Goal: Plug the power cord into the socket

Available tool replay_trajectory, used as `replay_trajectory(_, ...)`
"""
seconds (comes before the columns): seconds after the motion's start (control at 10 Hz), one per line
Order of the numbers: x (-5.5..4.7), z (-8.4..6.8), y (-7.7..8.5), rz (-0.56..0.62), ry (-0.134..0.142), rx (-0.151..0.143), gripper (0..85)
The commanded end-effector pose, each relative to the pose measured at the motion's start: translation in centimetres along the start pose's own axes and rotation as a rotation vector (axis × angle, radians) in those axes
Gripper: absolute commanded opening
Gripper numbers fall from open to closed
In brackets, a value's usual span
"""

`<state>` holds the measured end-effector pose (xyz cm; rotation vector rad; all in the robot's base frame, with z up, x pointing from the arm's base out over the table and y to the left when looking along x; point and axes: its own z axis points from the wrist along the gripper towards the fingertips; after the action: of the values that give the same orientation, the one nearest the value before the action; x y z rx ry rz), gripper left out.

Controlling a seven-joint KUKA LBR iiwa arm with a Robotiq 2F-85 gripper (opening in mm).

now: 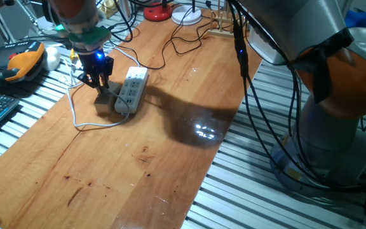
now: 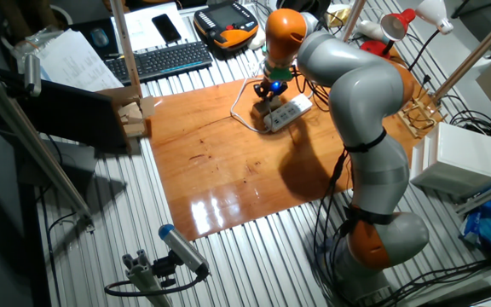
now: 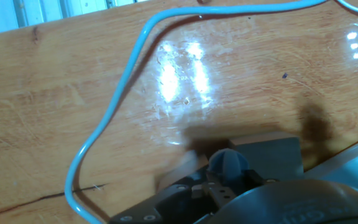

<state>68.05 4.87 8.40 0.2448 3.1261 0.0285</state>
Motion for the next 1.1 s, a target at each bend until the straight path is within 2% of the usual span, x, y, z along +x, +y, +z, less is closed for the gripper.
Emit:
replay_trajectory(0.0,0.0,-0.1,0.0,-0.007,0.002,0.000,0.0)
replay_trajectory(0.1,0.1,-0.4,0.1,-0.016,0.007,0.010,0.0)
replay_trajectory(0.2,0.2,-0.9,0.3,-0.025,0.018,0.008,0.0)
replay_trajectory(0.3,0.3,-1.7,0.4,-0.051,0.034,0.019,0.0)
replay_trajectory(0.4,0.5,-2.6,0.3,-0.094,0.033,0.017,0.0)
replay_trajectory(0.5,0.9,-3.7,0.0,-0.169,0.048,0.006,0.0)
replay_trajectory(0.7,1.5,-4.8,-0.5,-0.279,0.070,0.008,0.0)
replay_trajectory(0.8,1.9,-5.2,-0.6,-0.319,0.073,0.044,0.0)
replay_trajectory(1.0,2.5,-5.8,-1.3,-0.369,0.073,0.065,0.0)
